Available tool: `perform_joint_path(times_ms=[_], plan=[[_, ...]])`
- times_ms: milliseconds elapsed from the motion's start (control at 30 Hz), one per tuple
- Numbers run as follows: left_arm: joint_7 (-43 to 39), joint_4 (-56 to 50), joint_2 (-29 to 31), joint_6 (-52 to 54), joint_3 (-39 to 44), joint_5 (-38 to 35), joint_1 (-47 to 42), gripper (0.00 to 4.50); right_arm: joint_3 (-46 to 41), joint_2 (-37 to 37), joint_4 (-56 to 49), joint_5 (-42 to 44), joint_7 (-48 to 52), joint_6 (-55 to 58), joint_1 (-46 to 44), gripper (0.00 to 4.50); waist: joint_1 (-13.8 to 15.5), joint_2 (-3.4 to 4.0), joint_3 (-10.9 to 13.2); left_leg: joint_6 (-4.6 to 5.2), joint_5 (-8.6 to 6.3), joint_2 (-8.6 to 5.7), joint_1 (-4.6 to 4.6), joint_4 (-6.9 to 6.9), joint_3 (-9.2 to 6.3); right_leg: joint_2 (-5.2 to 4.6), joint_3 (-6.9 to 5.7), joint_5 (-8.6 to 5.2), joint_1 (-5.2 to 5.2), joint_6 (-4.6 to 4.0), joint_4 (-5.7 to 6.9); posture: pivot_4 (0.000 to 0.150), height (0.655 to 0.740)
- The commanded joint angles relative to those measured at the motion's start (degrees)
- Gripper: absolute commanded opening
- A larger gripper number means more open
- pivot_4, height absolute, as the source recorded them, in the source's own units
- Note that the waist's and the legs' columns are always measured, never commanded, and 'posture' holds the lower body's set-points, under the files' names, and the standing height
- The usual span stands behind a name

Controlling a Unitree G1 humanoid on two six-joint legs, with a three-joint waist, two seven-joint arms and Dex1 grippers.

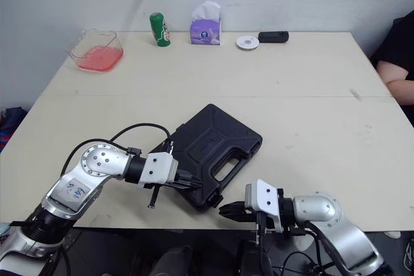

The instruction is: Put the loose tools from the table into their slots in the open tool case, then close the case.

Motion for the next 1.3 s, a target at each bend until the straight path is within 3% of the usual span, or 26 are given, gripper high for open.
perform_joint_path(times_ms=[33, 400, 1033, 1300], plan=[[-1.11, 7.25, 3.01, 3.98, -5.14, 6.15, 3.95, 0.02, 0.95, 1.18, 1.34, -1.41, 0.47, -4.44, 0.6, 0.0, 0.01, -0.01, 0.0, 0.0, 0.0, 0.0, 0.0, -0.01, 0.0, 0.0, -0.01, 0.0, 0.0, 0.0, 0.0, 0.15, 0.74], [-1.27, 8.45, 2.78, 3.19, -5.54, 6.74, 3.71, 0.02, 1.58, 6.01, 4.99, -2.51, -0.64, -11.51, -0.82, 0.0, -0.01, 0.02, -0.03, -0.05, 0.02, 0.0, 0.0, -0.04, -0.01, 0.0, -0.03, -0.01, 0.0, -0.01, -0.01, 0.15, 0.74], [-1.09, 9.09, 2.99, 2.64, -6.02, 7.31, 4.84, 0.02, 1.89, 7.2, 3.8, -1.13, -0.47, -4.19, -10.45, 0.0, -0.31, 0.07, -0.05, -0.08, 0.05, 0.09, 0.03, -0.16, -0.05, 0.05, -0.07, -0.07, -0.02, -0.24, 0.1, 0.15, 0.74], [-0.87, 9.69, 3.1, -0.99, -2.4, 4.89, 6.06, 0.02, -0.16, 5.32, 0.32, 0.4, 0.78, -0.81, -10.0, 0.0, -0.44, 0.09, -0.05, -0.14, 0.04, 0.14, 0.03, -0.2, -0.06, 0.08, -0.08, -0.09, -0.03, -0.34, 0.13, 0.15, 0.74]])
